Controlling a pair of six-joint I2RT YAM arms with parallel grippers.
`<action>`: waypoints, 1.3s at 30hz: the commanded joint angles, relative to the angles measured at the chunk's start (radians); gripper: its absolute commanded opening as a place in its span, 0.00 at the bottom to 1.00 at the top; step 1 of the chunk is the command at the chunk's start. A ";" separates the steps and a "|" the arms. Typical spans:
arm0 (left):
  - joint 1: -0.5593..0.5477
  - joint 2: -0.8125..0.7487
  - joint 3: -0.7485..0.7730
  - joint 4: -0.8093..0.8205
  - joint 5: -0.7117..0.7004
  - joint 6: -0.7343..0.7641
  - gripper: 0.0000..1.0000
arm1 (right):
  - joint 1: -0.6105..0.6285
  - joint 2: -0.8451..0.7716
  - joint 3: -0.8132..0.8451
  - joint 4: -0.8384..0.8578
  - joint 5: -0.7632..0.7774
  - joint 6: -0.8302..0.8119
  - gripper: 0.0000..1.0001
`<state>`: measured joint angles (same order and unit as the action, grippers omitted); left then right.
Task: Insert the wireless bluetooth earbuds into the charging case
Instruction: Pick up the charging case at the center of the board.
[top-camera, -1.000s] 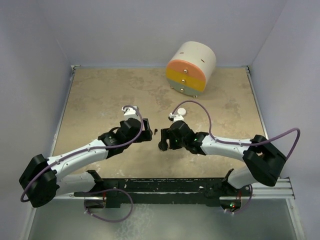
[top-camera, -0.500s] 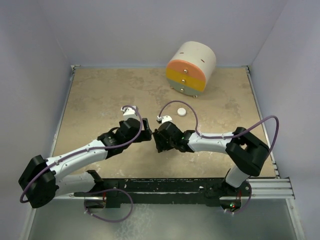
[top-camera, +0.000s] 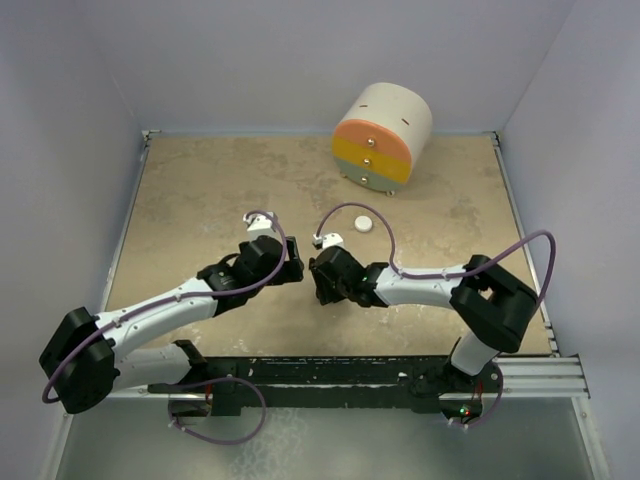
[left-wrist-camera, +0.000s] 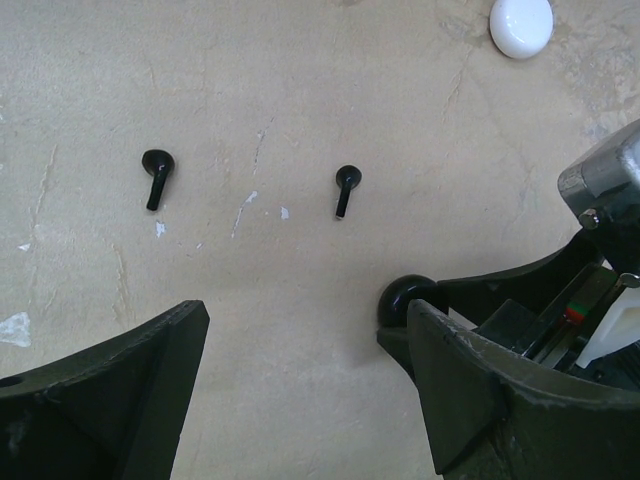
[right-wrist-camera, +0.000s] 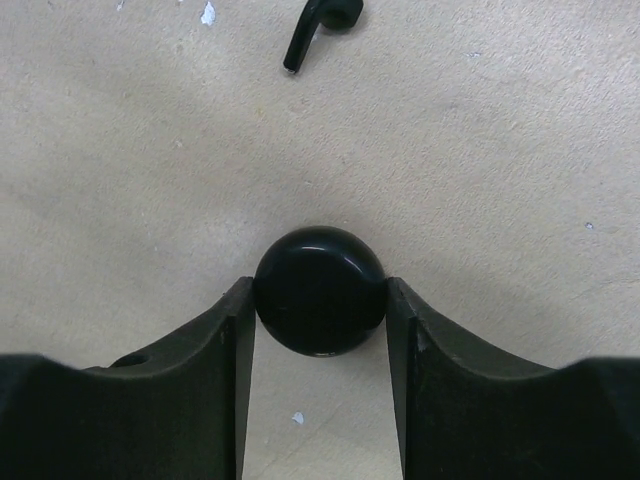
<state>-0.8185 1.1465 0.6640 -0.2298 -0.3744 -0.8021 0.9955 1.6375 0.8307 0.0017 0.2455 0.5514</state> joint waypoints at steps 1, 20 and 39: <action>0.011 0.009 0.035 0.017 0.000 -0.017 0.80 | 0.011 -0.023 -0.032 -0.047 0.011 0.005 0.19; 0.232 -0.113 -0.327 0.737 0.487 -0.289 0.71 | 0.005 -0.241 -0.040 0.209 -0.134 -0.068 0.00; 0.323 -0.102 -0.549 1.160 0.701 -0.394 0.59 | -0.057 -0.199 0.027 0.302 -0.274 -0.150 0.00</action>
<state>-0.5041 1.0439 0.1307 0.8192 0.2821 -1.1942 0.9413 1.4303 0.8062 0.2481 0.0078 0.4286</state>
